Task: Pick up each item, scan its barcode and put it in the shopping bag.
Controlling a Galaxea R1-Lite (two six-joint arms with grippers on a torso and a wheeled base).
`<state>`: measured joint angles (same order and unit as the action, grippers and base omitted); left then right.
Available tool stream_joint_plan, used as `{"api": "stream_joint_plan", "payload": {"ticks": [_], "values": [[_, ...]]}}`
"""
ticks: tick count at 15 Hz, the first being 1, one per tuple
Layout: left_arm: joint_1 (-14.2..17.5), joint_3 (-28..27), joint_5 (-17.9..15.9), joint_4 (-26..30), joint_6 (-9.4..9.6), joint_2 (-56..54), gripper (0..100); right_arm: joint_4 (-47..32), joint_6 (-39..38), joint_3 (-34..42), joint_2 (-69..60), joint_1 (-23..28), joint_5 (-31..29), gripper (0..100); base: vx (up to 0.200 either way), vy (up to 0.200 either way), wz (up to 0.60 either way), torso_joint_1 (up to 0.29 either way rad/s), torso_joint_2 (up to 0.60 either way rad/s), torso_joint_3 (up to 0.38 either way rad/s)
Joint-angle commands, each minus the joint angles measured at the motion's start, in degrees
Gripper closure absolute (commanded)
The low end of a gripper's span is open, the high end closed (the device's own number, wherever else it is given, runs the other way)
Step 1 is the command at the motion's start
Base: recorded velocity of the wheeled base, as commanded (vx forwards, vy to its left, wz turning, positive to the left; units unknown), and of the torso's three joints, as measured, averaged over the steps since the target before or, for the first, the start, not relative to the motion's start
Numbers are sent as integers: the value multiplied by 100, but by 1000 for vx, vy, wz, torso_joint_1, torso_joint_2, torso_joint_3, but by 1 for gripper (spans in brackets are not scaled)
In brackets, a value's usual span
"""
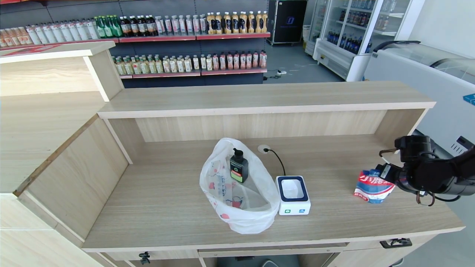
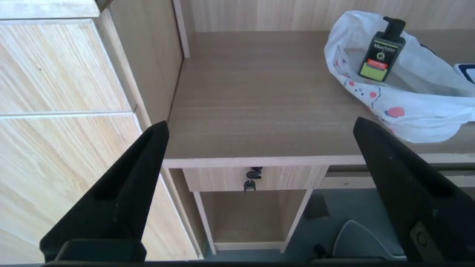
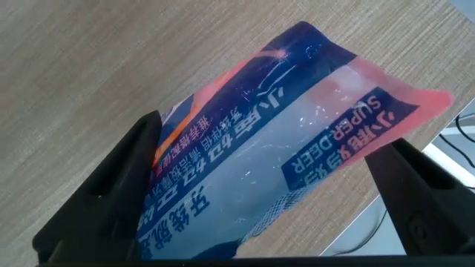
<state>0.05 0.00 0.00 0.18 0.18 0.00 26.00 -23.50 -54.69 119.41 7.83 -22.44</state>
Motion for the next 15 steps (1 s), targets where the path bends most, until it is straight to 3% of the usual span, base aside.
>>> {"api": "stream_joint_plan", "payload": {"ticks": [1,2,3,11,15], "values": [[4,0,0,-1,-1,9,0,-7,30,-24,109,-18,3,0,0,0,0,0,0,0],[4,0,0,-1,-1,9,0,36,48,-33,127,-44,3,0,0,0,0,0,0,0],[4,0,0,-1,-1,9,0,45,153,-33,135,-53,3,100,0,0,0,0,0,0],[4,0,0,-1,-1,9,0,63,1102,424,215,-150,-6,100,0,0,0,0,0,0],[4,0,0,-1,-1,9,0,186,1137,485,188,-203,-6,100,0,0,0,0,0,0]]}}
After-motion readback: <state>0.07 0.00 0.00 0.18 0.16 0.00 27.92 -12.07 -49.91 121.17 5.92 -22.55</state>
